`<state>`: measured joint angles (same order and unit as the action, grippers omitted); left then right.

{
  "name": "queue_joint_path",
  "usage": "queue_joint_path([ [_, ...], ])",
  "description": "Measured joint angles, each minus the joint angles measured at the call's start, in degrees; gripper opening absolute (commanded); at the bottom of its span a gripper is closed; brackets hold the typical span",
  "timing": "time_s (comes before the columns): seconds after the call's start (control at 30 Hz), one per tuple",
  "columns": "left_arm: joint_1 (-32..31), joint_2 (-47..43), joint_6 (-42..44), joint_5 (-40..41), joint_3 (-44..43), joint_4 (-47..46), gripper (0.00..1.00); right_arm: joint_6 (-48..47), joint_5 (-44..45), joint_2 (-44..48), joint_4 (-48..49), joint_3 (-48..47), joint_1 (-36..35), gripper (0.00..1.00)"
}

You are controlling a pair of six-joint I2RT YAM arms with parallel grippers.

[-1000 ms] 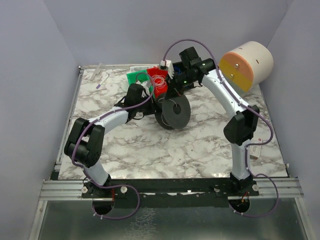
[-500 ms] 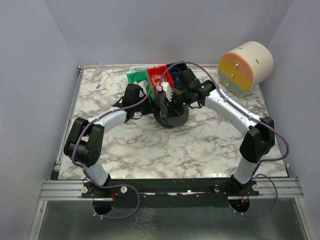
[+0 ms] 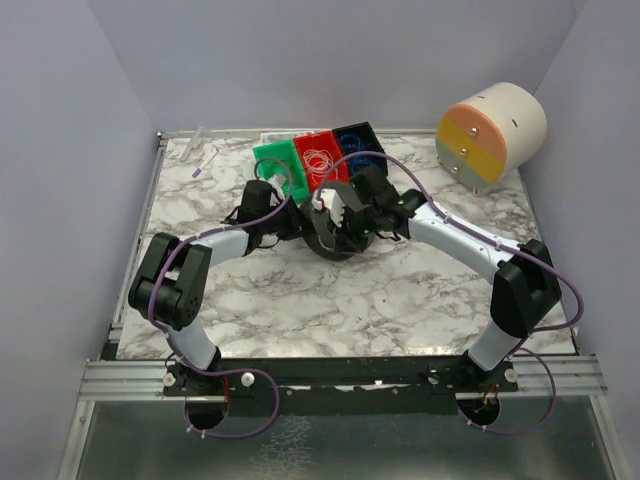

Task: Wrap the cables
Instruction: Wrap the cable around the cable reel, then move the storage box to the center of the board.

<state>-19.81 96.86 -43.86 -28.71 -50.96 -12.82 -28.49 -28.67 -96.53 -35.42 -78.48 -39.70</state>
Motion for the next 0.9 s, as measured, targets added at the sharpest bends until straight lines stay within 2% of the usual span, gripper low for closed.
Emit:
queue_joint_path([
  [0.2,0.0,2.6,0.1,0.3,1.3,1.6,0.41,-0.1,1.1,2.5,4.7,7.1,-0.3,0.0],
  [0.37,0.0,2.8,1.6,1.4,1.2,3.5,0.45,-0.7,2.1,4.7,7.5,12.4,-0.3,0.0],
  [0.57,0.0,2.8,4.7,3.3,0.7,6.3,0.64,-3.2,3.7,6.8,12.4,17.3,-0.3,0.0],
  [0.9,0.0,5.6,11.4,3.0,-6.5,12.4,0.7,-11.2,7.1,6.8,21.7,22.5,-0.3,0.01],
])
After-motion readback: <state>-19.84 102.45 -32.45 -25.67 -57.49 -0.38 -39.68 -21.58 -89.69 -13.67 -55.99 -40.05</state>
